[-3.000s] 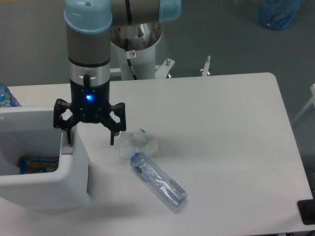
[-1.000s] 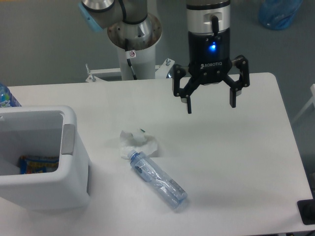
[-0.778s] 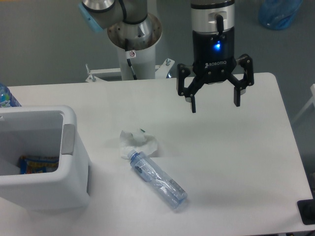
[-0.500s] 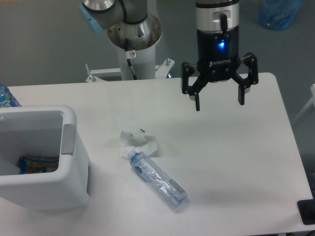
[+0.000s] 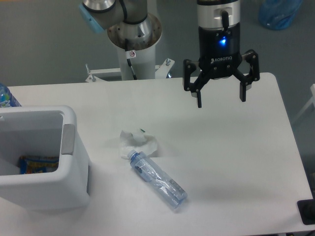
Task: Open the trash can
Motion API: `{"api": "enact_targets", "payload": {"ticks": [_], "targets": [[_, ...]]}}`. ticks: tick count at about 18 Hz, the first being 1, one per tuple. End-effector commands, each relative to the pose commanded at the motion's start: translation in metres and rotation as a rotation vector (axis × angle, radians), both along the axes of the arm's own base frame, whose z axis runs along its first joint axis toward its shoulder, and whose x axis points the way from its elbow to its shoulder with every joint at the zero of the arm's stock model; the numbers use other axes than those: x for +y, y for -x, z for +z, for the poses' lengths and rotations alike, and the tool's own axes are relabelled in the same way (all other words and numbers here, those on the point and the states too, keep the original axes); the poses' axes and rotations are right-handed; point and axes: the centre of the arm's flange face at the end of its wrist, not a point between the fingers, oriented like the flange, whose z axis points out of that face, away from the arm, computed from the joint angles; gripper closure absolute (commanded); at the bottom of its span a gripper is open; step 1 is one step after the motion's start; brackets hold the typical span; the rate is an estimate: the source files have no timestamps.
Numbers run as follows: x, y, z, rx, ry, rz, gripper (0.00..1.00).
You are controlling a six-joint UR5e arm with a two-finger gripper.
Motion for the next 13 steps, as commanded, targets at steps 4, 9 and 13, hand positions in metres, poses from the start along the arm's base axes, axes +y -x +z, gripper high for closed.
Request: {"api": "enact_targets", "payload": {"ticks": [4, 9, 13], "targets": [[0.0, -0.002, 0.001, 0.02, 0.01, -0.036, 0.0], [-0.006, -0.006, -0.005, 0.089, 0.112, -0.186, 0.0], [-0.025, -0.003, -0.009, 0.136, 0.193, -0.238, 0.0]]}}
